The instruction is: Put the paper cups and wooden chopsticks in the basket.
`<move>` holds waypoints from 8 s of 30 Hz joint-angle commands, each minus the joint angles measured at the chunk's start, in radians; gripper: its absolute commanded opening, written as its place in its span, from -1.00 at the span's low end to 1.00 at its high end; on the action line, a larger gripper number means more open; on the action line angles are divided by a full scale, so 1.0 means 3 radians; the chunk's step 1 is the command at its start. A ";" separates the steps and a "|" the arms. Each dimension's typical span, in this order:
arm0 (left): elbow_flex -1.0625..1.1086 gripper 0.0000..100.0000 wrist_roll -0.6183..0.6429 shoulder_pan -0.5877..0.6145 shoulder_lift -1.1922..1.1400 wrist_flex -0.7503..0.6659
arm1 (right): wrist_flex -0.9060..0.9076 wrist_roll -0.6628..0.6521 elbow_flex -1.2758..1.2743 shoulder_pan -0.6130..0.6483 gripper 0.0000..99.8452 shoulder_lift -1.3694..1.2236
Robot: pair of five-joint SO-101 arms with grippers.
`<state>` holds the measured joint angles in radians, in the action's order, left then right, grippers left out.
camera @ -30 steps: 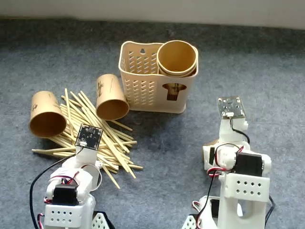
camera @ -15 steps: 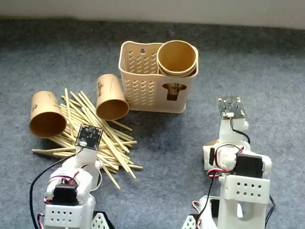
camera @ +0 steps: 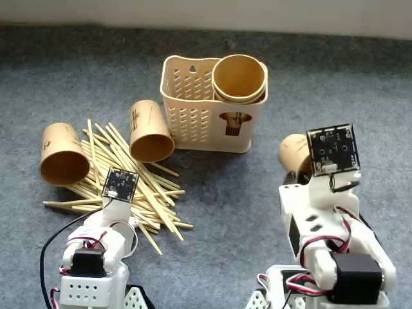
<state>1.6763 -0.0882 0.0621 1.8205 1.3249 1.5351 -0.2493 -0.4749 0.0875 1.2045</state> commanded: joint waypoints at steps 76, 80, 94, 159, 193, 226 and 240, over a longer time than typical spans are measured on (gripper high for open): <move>0.0064 -0.97 -0.0026 -0.0043 0.0054 0.0015 | -0.3419 -0.0199 -0.0217 0.1235 -0.73 -0.1389; 0.0064 -0.97 -0.0026 -0.0043 0.0059 0.0020 | -0.3578 -0.0199 -0.0299 0.1220 -0.73 -0.1537; 0.0064 -0.97 -0.0026 -0.0038 0.0059 0.0020 | -0.3583 -0.0199 -0.0284 0.1235 -0.73 -0.1603; 0.0069 -0.97 -0.0026 -0.0033 0.0059 0.0026 | -0.3859 -0.0199 -0.0908 0.1036 -0.85 -0.1997; 0.0069 -0.97 -0.0026 -0.0033 0.0059 0.0026 | -0.3491 -0.0184 -0.0090 0.1286 -0.99 -0.1992; 0.0069 -0.97 -0.0026 -0.0038 0.0054 0.0020 | -0.4150 0.0297 -0.0933 0.0806 -0.99 -0.1931; 0.0069 -0.97 -0.0026 -0.0043 0.0054 0.0015 | -0.3767 0.0292 -0.1123 0.0800 -0.99 -0.0678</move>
<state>1.6763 -0.0882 0.0621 1.8205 1.3249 0.3552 -0.1634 -0.8109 0.3345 0.9160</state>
